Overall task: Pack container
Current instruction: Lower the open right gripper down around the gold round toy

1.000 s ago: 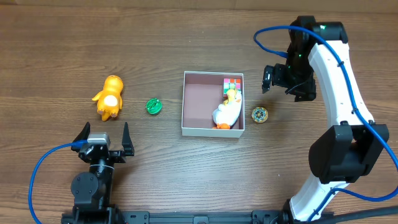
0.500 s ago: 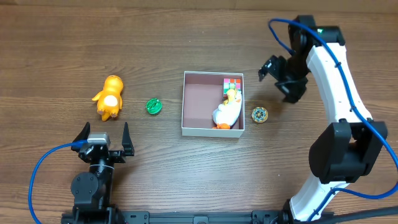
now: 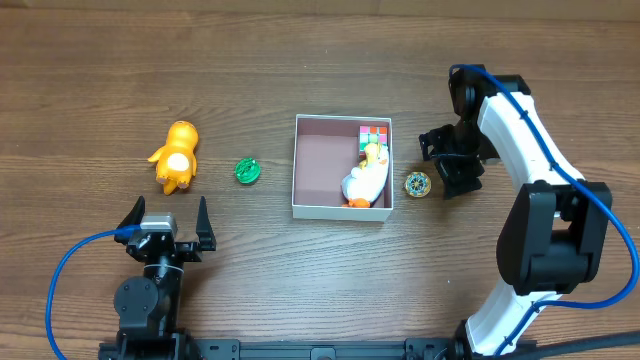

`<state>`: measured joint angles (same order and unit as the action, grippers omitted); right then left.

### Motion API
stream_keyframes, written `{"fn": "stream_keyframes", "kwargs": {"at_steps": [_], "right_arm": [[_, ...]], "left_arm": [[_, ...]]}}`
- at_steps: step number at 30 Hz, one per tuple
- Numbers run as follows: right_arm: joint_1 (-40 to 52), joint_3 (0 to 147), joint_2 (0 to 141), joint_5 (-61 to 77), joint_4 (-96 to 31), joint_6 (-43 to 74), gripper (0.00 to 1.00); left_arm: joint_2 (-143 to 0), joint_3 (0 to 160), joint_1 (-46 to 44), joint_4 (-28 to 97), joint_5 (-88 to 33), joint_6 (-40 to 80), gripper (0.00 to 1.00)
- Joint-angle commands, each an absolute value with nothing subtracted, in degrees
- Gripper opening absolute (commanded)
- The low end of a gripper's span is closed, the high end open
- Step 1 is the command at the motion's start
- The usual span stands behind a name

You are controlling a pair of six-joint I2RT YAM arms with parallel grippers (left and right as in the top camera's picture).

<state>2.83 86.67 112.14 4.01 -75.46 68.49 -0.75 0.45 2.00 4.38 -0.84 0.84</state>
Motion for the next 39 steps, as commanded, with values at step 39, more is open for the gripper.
{"fn": "stream_keyframes", "kwargs": {"at_steps": [39], "right_arm": [[10.28, 80.95, 112.03, -4.03, -65.73, 79.75, 1.00]], "left_arm": [[-0.36, 0.27, 2.33, 4.45, -0.49, -0.47, 1.00]]}}
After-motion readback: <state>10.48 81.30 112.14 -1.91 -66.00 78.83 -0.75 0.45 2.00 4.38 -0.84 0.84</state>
